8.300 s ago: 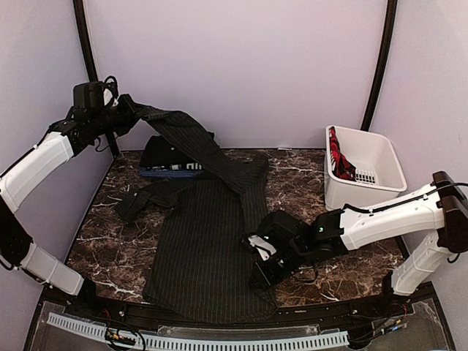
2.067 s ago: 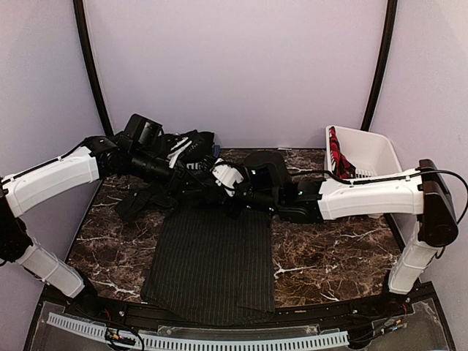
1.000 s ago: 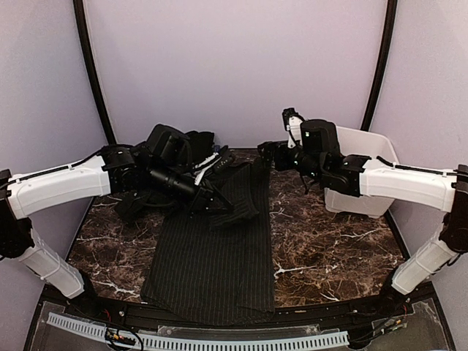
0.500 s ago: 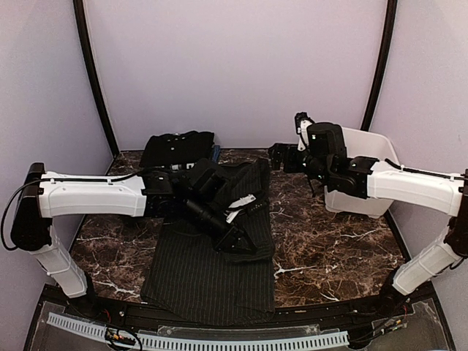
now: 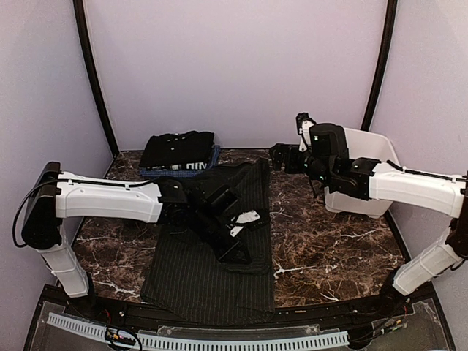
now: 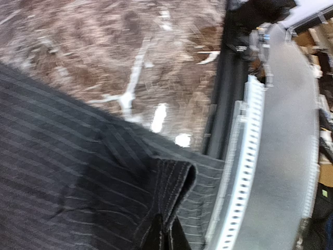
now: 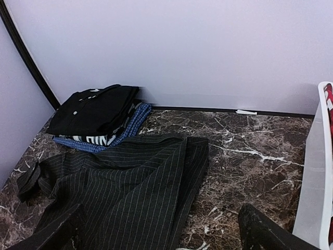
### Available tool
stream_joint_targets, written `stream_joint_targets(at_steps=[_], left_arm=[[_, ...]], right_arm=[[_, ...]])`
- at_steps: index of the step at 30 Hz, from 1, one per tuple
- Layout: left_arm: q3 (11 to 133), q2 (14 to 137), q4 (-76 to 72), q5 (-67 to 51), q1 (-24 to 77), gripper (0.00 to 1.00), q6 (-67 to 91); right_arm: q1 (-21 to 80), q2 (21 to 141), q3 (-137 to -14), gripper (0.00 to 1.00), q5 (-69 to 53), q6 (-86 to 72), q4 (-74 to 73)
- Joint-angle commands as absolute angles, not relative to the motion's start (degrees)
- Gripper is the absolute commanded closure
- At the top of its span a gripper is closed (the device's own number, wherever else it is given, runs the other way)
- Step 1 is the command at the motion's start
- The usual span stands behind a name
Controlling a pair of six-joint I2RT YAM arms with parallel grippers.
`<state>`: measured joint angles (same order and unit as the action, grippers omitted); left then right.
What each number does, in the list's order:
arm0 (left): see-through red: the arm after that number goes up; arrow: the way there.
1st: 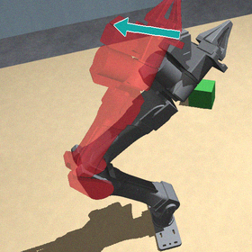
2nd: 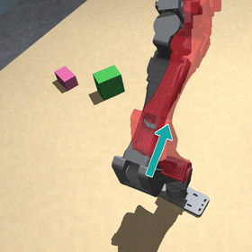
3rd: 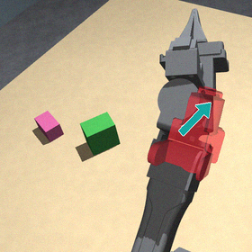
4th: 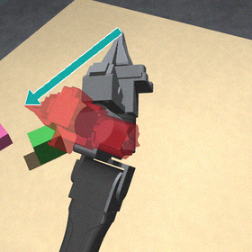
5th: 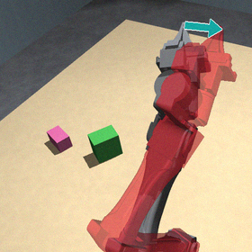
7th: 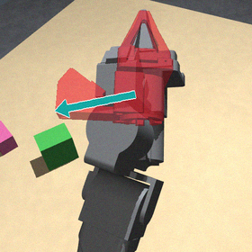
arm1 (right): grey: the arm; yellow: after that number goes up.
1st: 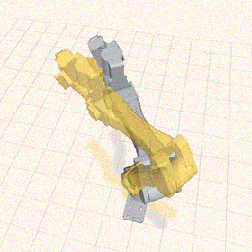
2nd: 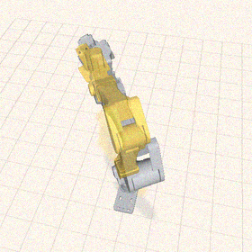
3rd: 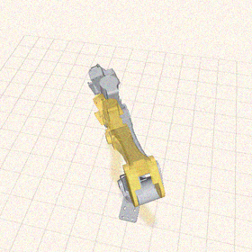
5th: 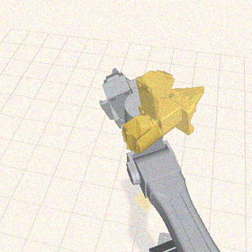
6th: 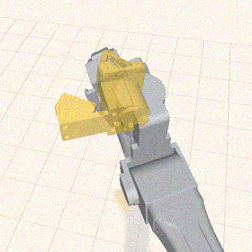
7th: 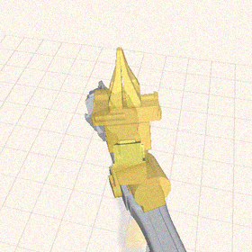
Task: Fold and stack the long sleeve shirts
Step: Fold the sleeve at the center of the board.
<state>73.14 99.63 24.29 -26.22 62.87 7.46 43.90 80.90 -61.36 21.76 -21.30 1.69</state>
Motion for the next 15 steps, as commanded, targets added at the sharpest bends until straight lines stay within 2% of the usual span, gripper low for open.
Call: stream_joint_targets(at_steps=[1, 4, 9, 15], left_arm=[[75.7, 95.6, 29.8, -7.6, 61.7, 1.0, 5.6], [76.4, 92.8, 29.9, -2.6, 56.9, 1.0, 7.4], [77.8, 88.6, 28.5, 8.5, 51.7, 1.0, 9.1], [86.9, 87.9, 30.2, 24.3, 41.1, 1.0, 9.4]], right_arm=[[43.5, 80.5, -62.6, 0.01, 20.4, -20.5, 2.8], [43.4, 82.8, -65.1, 0.01, 17.6, -19.8, 0.2], [41.1, 89.7, -69.9, 0.03, 4.7, -21.8, -3.8], [39.6, 93.1, -71.5, 0.04, -0.4, -23.9, -2.3]])
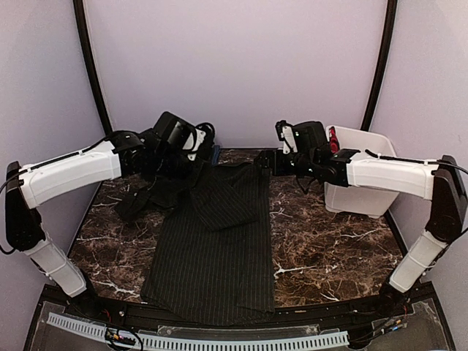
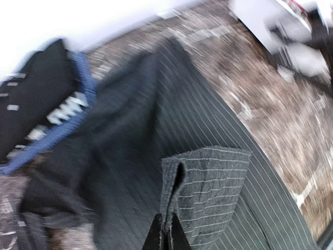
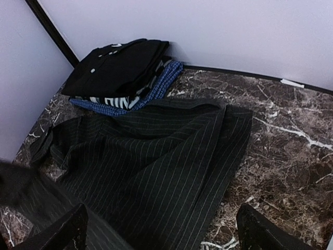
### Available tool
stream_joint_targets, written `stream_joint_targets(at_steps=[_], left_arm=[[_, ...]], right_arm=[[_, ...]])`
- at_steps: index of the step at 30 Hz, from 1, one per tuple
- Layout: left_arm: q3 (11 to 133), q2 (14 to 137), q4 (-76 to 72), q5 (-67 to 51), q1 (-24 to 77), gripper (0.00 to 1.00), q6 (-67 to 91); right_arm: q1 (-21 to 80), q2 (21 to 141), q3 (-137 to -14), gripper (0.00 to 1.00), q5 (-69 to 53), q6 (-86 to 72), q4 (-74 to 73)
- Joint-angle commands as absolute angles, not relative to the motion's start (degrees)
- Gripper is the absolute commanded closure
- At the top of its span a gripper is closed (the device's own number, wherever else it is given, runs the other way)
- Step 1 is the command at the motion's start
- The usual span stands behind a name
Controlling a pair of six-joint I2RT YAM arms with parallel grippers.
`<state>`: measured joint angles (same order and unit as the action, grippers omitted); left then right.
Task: Fold and stack the long sleeve shirts
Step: Fold the sleeve at the center of the board.
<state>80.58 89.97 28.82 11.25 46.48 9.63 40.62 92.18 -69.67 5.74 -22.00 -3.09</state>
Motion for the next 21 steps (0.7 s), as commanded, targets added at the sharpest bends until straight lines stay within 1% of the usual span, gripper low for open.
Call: stream_joint_targets(at_steps=[1, 4, 6, 11, 17, 21], left_arm=[[89.7, 88.2, 29.7, 26.1, 38.4, 1.0, 8.5], [95.2, 88.6, 24.1, 27.7, 35.0, 1.0, 2.2], [96.6, 89.3, 20.4, 28.4, 33.6, 1.0, -1.7], [96.7, 91.3, 17.5, 21.1, 33.2, 1.0, -5.6], [91.9, 90.4, 17.6, 15.0, 33.2, 1.0, -2.2], [86.5, 87.7, 17.0, 6.3, 33.2, 1.0, 0.8]], right_arm=[[39.3, 93.6, -71.7, 0.04, -1.6, -24.0, -2.1], [38.9, 95.5, -73.3, 0.05, -3.0, -24.3, -3.1], [38.8, 96.1, -73.6, 0.05, -3.4, -24.3, -3.5], [38.6, 97.0, -72.6, 0.05, -4.4, -24.6, -3.7], [38.1, 98.2, -71.2, 0.06, -4.7, -25.4, -3.0], [38.0, 100.6, -71.8, 0.1, -5.1, -26.1, -3.2]])
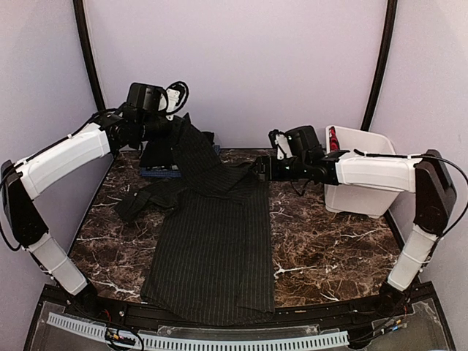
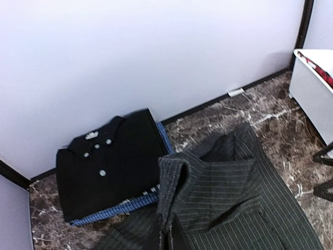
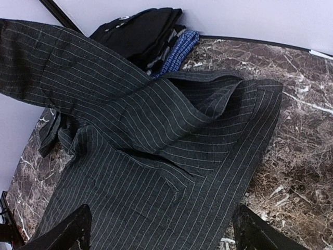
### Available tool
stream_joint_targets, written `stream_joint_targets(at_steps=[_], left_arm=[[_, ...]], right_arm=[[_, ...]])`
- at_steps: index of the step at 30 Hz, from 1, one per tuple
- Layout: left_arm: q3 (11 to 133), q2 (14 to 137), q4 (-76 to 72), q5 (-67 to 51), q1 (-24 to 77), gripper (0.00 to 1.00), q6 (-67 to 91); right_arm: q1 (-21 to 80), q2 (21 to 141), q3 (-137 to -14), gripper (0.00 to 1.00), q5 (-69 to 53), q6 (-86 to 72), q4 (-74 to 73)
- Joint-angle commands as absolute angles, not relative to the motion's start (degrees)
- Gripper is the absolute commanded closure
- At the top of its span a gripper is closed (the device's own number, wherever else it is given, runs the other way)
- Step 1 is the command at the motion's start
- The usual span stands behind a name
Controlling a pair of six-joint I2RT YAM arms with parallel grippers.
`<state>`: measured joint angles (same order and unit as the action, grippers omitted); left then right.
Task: Fold and stack the long sleeve shirts
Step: Fold the sleeve at the center of the board.
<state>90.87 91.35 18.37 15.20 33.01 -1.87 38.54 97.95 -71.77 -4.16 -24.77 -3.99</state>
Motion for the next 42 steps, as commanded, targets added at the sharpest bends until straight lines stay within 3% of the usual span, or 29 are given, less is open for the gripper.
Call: stream_joint_targets(at_steps=[1, 8, 15, 25, 33, 36, 42], left_arm=[[85.6, 86.6, 16.8, 5.1, 33.2, 1.0, 1.8], [76.0, 76.9, 16.4, 23.4, 33.1, 1.0, 14.9], [71.7, 70.1, 19.3, 26.4, 33.1, 1.0, 23.4], [66.7, 68.3, 13.8, 4.4, 33.2, 1.0, 19.3], [61.4, 68.2, 6.4, -14.7, 34.6, 1.0, 18.3], [60.5, 69.0, 3.7, -19.1, 36.3, 1.0, 17.7], [61.1, 73.9, 1.0, -23.8, 41.4, 1.0, 17.6]], right_arm=[[37.9, 101.2, -72.0, 0.11, -5.2, -26.5, -3.0], [37.3, 105.6, -73.1, 0.24, -8.5, -28.2, -0.7], [37.1, 114.0, -81.0, 0.43, -11.4, -28.4, -1.9], [36.9, 125.1, -93.5, 0.46, -15.0, -29.4, -3.2], [36.7, 134.0, -102.7, 0.6, -17.2, -32.4, -3.6], [36.7, 136.7, -104.7, 0.66, -18.3, -33.1, -3.6], [36.2, 139.3, -105.5, 0.66, -20.1, -33.9, -2.9]])
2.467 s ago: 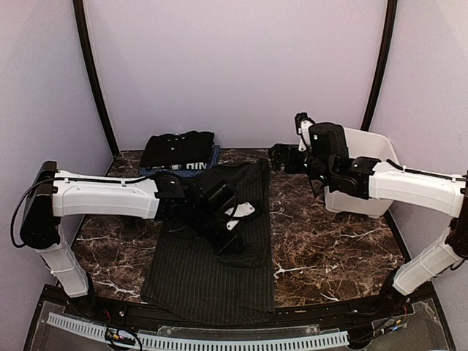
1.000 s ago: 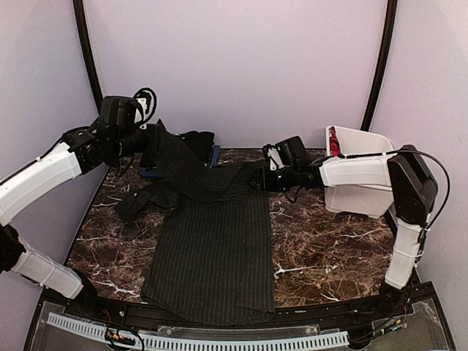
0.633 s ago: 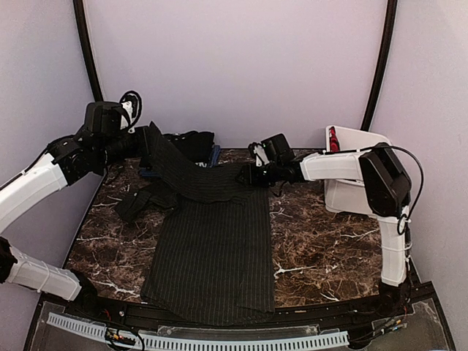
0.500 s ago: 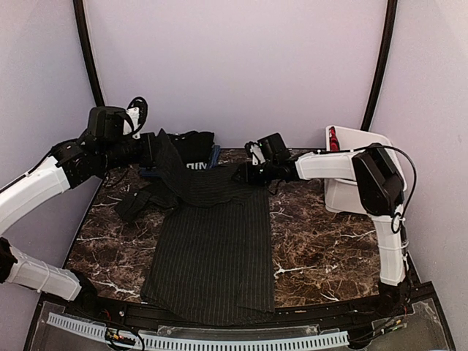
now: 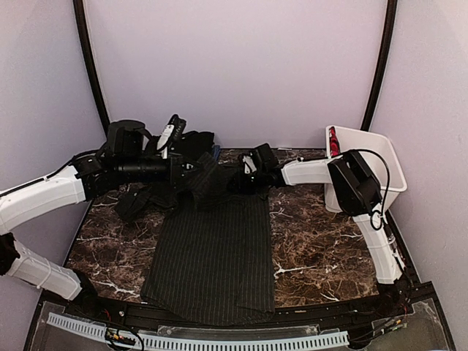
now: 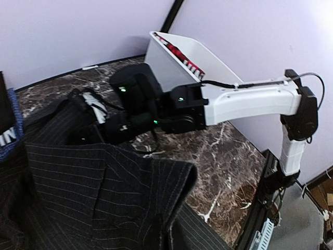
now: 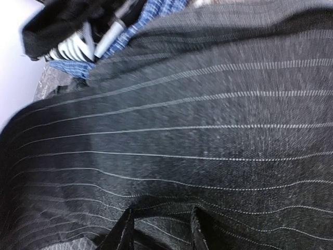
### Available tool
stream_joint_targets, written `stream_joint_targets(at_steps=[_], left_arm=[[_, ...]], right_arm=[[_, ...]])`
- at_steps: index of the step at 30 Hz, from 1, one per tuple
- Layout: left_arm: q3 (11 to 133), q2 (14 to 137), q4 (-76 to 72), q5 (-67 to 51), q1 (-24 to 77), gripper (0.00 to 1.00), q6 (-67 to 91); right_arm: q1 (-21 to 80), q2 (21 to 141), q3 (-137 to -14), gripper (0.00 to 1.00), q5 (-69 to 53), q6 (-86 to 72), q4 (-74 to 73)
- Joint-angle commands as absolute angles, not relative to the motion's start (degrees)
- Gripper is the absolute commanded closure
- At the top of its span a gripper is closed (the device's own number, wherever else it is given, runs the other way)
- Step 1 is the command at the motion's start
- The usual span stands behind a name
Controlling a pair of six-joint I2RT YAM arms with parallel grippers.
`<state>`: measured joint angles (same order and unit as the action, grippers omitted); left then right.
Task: Fold and stack the long sleeve shirts
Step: Fold the sleeve at the center of the board.
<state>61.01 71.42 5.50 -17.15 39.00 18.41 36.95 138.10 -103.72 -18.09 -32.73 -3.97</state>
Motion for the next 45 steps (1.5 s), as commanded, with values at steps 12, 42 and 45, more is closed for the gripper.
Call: stream_joint_targets(at_steps=[12, 42, 45], left_arm=[[62.6, 82.0, 0.2, -33.5, 45.9, 1.0, 18.2], [72.8, 103.8, 15.3, -39.1, 57.6, 1.0, 12.7], [72.8, 104.0, 15.3, -39.5, 58.1, 1.0, 12.7]], right_arm=[[33.6, 128.7, -101.0, 0.52, -19.1, -33.5, -2.7], [32.8, 93.4, -71.4, 0.4, -8.8, -28.8, -2.2], [33.1, 92.2, -70.4, 0.39, -8.7, -28.8, -2.3]])
